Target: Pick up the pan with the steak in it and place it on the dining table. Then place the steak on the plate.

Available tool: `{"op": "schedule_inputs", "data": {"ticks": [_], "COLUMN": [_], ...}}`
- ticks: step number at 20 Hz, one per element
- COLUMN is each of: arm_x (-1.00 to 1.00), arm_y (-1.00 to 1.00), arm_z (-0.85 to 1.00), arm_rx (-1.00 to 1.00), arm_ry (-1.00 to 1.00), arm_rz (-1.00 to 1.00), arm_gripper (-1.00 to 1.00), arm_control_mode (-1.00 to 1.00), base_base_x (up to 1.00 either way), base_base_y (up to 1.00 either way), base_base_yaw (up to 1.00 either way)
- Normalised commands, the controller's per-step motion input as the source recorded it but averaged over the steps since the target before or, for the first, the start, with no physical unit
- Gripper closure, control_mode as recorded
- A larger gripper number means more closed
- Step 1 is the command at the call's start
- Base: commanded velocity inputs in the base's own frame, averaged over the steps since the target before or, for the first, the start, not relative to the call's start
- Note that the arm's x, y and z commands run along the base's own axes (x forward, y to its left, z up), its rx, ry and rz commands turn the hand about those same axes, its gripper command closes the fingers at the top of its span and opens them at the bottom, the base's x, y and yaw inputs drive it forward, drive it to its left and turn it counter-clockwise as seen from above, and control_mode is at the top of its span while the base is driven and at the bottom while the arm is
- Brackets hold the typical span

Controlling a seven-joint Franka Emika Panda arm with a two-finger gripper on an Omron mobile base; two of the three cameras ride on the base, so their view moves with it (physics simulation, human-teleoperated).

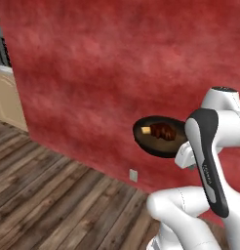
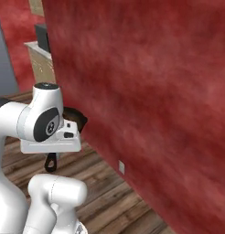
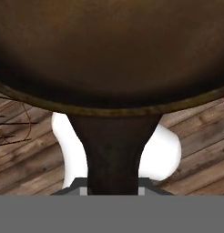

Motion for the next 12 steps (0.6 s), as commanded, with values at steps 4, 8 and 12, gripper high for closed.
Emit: {"op": "schedule_inputs", "data": {"ticks": [4, 8, 12], "arm_x": [0.0, 0.0, 0.0], "arm_y": [0.0, 0.0, 0.0], "arm_z": [0.0, 0.0, 0.0], "arm_rx": [0.0, 0.0, 0.0], "arm_ry": [0.0, 0.0, 0.0], "arm_rz": [0.0, 0.0, 0.0], "arm_gripper": [1.0, 1.0, 1.0], "arm_control_mode": [1.0, 1.0, 1.0], "base_base_x": [-0.11, -0.03, 0.0], "base_base_y": [0.33, 0.35, 0.32], "base_base_yaw": [0.37, 0.33, 0.32]}}
